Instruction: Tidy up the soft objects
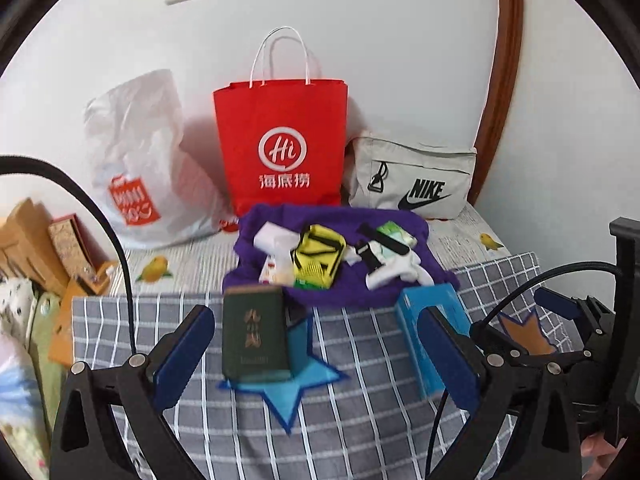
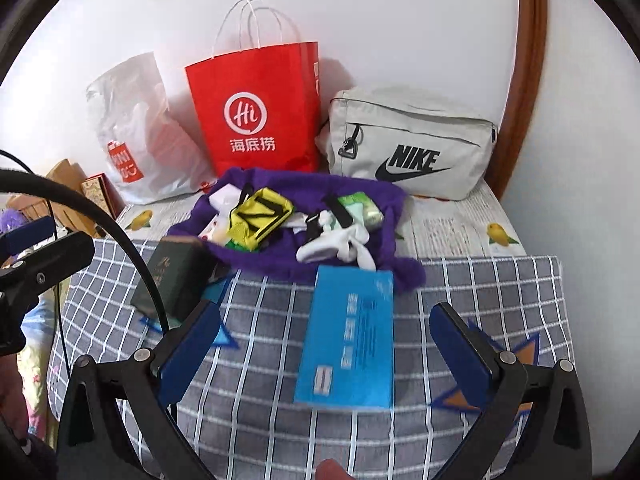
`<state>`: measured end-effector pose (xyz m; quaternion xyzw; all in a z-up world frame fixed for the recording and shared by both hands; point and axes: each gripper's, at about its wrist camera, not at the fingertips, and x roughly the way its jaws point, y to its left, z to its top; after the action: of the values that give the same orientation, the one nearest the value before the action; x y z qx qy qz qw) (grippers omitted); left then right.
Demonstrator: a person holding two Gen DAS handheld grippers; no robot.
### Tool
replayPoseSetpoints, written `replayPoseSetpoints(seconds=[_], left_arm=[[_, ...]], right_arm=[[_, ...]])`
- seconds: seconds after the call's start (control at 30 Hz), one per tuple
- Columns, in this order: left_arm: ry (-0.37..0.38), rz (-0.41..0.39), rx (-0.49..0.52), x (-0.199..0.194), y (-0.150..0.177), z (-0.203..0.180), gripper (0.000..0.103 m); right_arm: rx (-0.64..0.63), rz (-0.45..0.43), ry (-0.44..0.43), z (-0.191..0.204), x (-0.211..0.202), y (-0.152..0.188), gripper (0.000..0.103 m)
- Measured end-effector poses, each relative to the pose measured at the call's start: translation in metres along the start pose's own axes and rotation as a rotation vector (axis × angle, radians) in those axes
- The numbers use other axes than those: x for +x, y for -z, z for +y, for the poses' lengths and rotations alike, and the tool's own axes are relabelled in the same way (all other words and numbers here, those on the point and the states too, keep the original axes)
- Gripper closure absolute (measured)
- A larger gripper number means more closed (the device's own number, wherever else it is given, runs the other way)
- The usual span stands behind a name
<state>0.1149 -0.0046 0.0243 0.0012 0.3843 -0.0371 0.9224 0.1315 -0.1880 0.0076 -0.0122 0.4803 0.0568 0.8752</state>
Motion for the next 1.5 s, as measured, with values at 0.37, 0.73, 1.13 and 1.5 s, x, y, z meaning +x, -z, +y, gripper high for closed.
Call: replayPoseSetpoints(seconds=[0.37,0.73,1.13,1.5], left_arm=[[-0.032,-0.014,-0.037,-0.042,0.037,-0.001,0.001],[-0.027,0.020,-0.007,-0.056,0.061,-0.017,0.001],[0.003,0.022,-0.025,-0.057,0.062,-0.012,0.001],[0.002,0.015,-0.039,-0.061,0.062,-0.009,0.001]], right_arm=[[-0.006,-0.032,-0.003,0.004,-0.045,0.034,0.000],[-0.001,-0.055,0.004,0.001,-0.065,0.047,0.000],[0.000,-0.054,-0.008,0.007,-0.067,0.049,0.000],[0.014,-0.055,0.012,0.001,-0.068,0.052,0.000]])
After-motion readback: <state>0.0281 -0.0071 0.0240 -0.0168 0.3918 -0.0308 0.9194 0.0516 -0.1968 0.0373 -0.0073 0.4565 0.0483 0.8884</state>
